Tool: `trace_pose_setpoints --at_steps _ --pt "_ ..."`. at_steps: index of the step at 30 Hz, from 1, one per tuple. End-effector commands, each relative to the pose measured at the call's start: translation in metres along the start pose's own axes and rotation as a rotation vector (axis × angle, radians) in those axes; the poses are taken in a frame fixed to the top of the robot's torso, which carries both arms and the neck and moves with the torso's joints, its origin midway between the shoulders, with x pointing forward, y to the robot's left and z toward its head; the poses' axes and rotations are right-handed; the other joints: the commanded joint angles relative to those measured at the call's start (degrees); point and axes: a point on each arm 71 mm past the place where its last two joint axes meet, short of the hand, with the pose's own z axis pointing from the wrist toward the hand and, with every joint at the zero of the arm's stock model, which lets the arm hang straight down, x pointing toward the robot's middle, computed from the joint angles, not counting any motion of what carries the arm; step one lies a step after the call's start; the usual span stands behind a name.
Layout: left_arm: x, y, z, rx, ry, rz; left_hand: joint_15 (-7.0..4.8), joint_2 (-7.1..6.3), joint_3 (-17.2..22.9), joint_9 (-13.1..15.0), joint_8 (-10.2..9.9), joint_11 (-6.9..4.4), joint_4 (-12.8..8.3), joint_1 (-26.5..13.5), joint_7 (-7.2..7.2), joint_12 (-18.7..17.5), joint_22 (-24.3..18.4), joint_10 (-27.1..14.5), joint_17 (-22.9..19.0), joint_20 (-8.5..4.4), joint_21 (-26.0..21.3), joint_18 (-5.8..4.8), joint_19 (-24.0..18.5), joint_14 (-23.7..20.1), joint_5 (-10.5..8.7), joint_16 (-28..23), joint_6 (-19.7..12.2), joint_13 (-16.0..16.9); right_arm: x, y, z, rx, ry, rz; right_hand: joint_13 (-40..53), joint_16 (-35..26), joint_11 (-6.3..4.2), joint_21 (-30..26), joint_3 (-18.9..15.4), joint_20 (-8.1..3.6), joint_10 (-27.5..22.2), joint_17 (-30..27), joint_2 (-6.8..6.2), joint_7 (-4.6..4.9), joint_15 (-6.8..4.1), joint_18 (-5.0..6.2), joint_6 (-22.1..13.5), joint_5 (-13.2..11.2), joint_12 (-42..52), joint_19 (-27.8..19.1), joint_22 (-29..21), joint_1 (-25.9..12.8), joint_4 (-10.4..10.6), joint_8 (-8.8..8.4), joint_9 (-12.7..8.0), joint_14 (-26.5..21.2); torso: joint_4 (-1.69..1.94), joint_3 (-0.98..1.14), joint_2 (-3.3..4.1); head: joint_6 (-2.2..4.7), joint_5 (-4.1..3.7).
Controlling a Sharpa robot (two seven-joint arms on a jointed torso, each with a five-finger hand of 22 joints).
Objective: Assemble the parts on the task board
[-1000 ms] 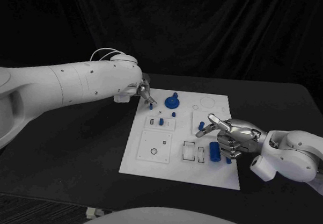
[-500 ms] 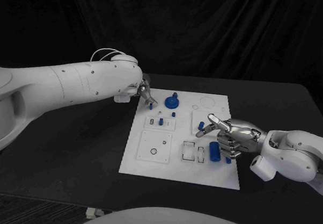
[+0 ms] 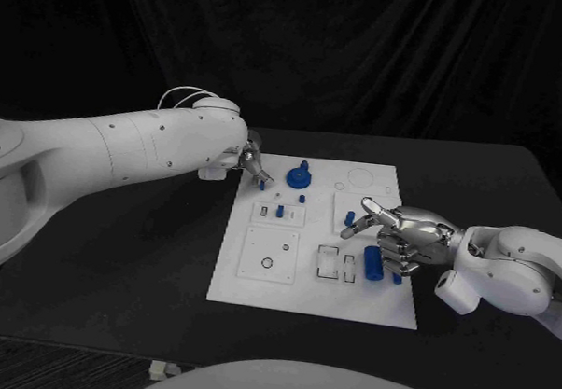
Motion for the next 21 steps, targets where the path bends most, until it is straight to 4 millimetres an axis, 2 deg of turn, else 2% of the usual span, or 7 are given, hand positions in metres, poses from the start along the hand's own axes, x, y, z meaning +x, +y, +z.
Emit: trace_pose_setpoints --at_steps 1,7,13,15,18,19,21 --pt "0.0016 -0.0033 0.0005 0.025 0.006 0.001 0.38 0.02 0.2 -0.5 -0.5 0.35 -0.1 0.3 0.08 0.0 11.6 6.2 15.1 0.43 -0.3 0.51 2.1 6.2 0.97 0.4 0.7 15.1 0.0017 -0.0015 -0.0002 0.011 0.013 0.002 15.1 -0.3 0.32 -0.3 0.4 0.41 6.0 13.7 -0.19 0.14 0.44 0.37 -0.3 -0.1 0.1 1.2 11.8 -0.6 0.0 0.22 -0.1 5.6 0.00 0.01 -0.01 -0.01 -0.02" --pt "0.0018 -0.0042 0.0010 0.028 0.005 0.001 0.34 -0.02 0.5 -1.1 -1.0 0.29 -0.1 1.0 0.00 0.0 11.6 6.2 15.1 0.41 -0.3 0.52 2.1 6.2 2.28 0.4 1.1 15.1 0.0017 -0.0015 -0.0003 0.011 0.013 0.002 15.1 -0.3 0.32 -0.3 0.4 0.41 6.0 13.7 -0.19 0.14 0.44 0.37 -0.3 -0.1 0.1 1.2 11.8 -0.6 0.0 0.22 -0.1 5.6 0.00 0.01 -0.01 -0.01 -0.07" --pt "0.0015 -0.0047 0.0014 0.032 -0.001 -0.002 0.27 -0.15 1.2 -2.0 -1.7 0.21 -0.1 1.8 -0.09 0.0 11.6 6.2 15.1 0.36 -0.2 0.52 2.1 6.2 5.01 0.4 1.7 15.1 0.0016 -0.0016 -0.0008 0.011 0.012 0.002 15.1 -0.3 0.32 -0.3 0.4 0.41 6.0 13.7 -0.19 0.14 0.44 0.37 -0.3 -0.1 0.1 1.2 11.8 -0.6 0.0 0.22 -0.1 5.6 -0.01 0.01 0.00 -0.01 -0.10" --pt "0.0014 -0.0047 0.0016 0.033 -0.002 -0.003 0.19 -0.38 1.8 -2.4 -2.1 0.11 -0.1 2.5 -0.20 0.0 11.6 6.2 15.1 0.28 -0.2 0.52 2.1 6.2 8.07 0.4 2.0 15.1 0.0015 -0.0016 -0.0009 0.011 0.012 0.002 15.1 -0.3 0.32 -0.3 0.4 0.41 6.0 13.7 -0.19 0.14 0.44 0.37 -0.3 -0.1 0.1 1.2 11.8 -0.6 0.0 0.22 -0.1 5.6 -0.01 0.02 0.00 -0.01 -0.09" --pt "0.0012 -0.0049 0.0018 0.035 -0.003 -0.003 0.15 -0.54 2.3 -2.6 -2.2 0.05 -0.1 2.8 -0.24 0.0 11.6 6.2 15.1 0.24 -0.2 0.52 2.1 6.2 9.47 0.4 2.1 15.1 0.0017 -0.0016 -0.0009 0.011 0.012 0.002 15.1 -0.3 0.32 -0.3 0.5 0.42 6.0 13.7 -0.19 0.15 0.44 0.38 -0.3 -0.1 0.1 1.1 11.7 -0.6 0.0 0.24 -0.1 5.6 0.00 0.01 -0.01 -0.01 -0.08" --pt "0.0012 -0.0050 0.0019 0.036 -0.003 -0.003 0.12 -0.67 2.7 -2.7 -2.4 0.02 -0.1 3.1 -0.29 0.0 11.6 6.2 15.1 0.21 -0.2 0.52 2.1 6.2 10.81 0.4 2.2 15.1 0.0018 -0.0016 -0.0008 0.011 0.013 0.002 15.1 -0.3 0.32 -0.3 0.5 0.42 6.0 13.7 -0.19 0.15 0.44 0.38 -0.3 -0.1 0.1 1.1 11.7 -0.6 0.0 0.24 -0.1 5.6 0.00 0.01 -0.01 -0.01 -0.09" --pt "0.0013 -0.0053 0.0020 0.037 -0.003 -0.003 0.12 -0.72 2.8 -2.7 -2.4 0.00 -0.1 3.2 -0.30 0.0 11.6 6.2 15.1 0.21 -0.3 0.53 2.0 6.2 11.05 0.4 2.3 15.1 0.0021 -0.0015 -0.0008 0.011 0.014 0.003 15.1 -0.3 0.32 -0.3 0.5 0.42 6.0 13.6 -0.19 0.15 0.44 0.39 -0.3 -0.1 0.1 1.1 11.7 -0.6 0.0 0.25 -0.1 5.6 -0.01 0.00 0.00 -0.01 -0.11"
